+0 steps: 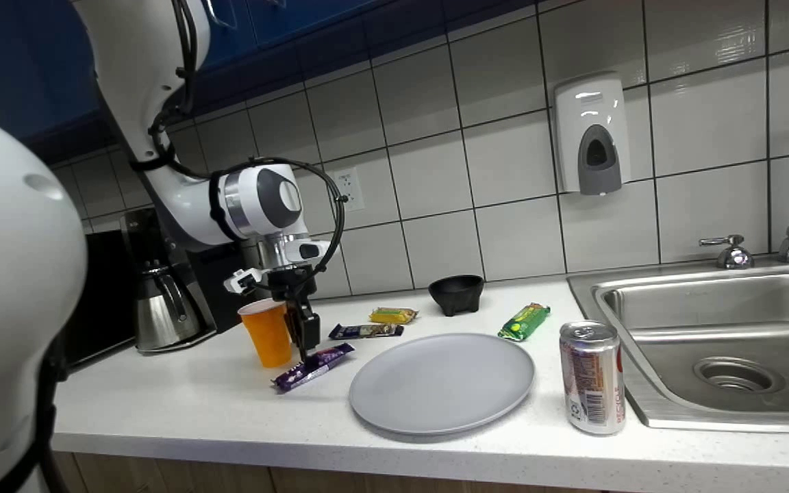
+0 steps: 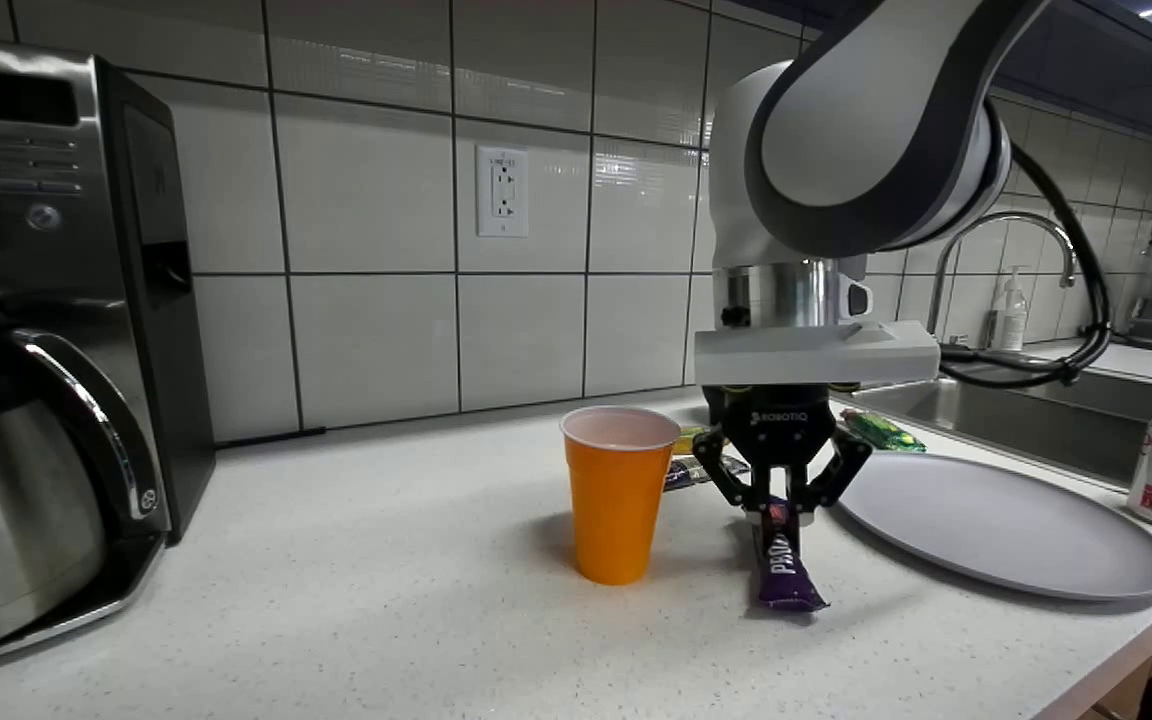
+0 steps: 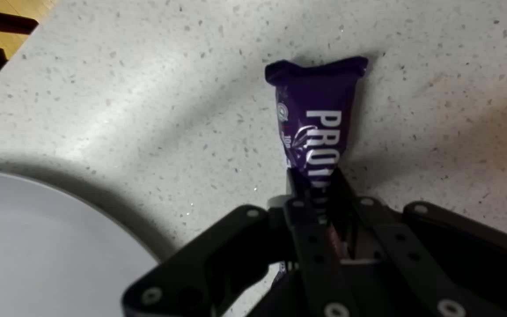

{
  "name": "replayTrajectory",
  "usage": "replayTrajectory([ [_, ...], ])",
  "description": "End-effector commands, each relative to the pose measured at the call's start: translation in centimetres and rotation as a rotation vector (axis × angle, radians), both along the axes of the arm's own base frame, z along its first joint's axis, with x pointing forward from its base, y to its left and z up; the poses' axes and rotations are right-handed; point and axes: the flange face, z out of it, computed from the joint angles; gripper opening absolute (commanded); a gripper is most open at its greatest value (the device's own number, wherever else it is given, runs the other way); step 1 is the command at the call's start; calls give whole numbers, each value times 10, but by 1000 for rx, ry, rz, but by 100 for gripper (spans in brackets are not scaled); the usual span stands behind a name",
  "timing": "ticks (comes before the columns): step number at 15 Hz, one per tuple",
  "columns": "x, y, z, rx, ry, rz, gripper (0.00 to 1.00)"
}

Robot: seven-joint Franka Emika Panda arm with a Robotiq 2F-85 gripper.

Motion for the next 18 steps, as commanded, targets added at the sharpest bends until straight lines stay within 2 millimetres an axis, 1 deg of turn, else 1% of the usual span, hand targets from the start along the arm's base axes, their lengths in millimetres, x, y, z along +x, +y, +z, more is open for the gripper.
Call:
replayTrajectory([
  [1, -4, 1, 11, -12, -35, -7, 4],
  [4, -5, 2, 23, -13, -59, 1, 4],
  [8, -3, -8, 48, -21, -90, -11, 4],
  [11, -3, -23, 63, -26, -115, -38, 4],
  [14, -9, -41, 74, -32, -132, -67, 4],
  [18, -19, -67, 81, -45, -143, -101, 4],
])
